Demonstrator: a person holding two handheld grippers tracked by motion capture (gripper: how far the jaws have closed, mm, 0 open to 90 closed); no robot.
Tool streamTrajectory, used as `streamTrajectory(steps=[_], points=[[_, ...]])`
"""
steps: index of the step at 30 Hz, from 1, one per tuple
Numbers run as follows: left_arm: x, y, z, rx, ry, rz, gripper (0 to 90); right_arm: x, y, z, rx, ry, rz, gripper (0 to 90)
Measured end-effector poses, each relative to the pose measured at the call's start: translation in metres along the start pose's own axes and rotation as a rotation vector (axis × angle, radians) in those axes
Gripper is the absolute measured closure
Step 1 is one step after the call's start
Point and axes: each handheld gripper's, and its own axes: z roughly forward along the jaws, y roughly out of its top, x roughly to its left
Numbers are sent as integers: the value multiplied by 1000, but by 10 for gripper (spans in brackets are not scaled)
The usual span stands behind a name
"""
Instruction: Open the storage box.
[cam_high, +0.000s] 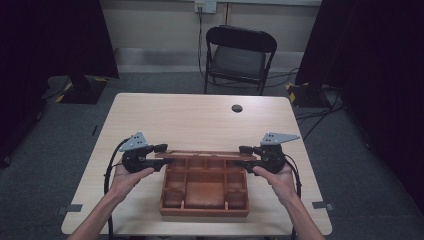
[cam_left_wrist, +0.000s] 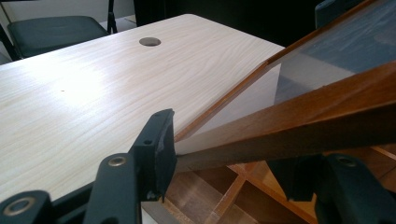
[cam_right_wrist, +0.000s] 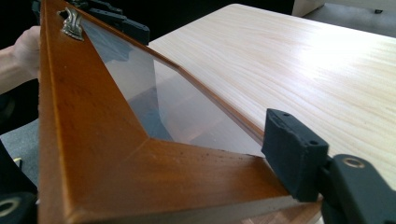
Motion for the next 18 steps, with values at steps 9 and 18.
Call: streamTrajectory(steps=[9, 18], points=[[4, 3, 3, -6, 9, -32, 463, -5, 4, 3, -21, 7, 7, 421], [9, 4, 5, -25, 2, -56, 487, -14, 7, 8, -43, -10, 37, 384]])
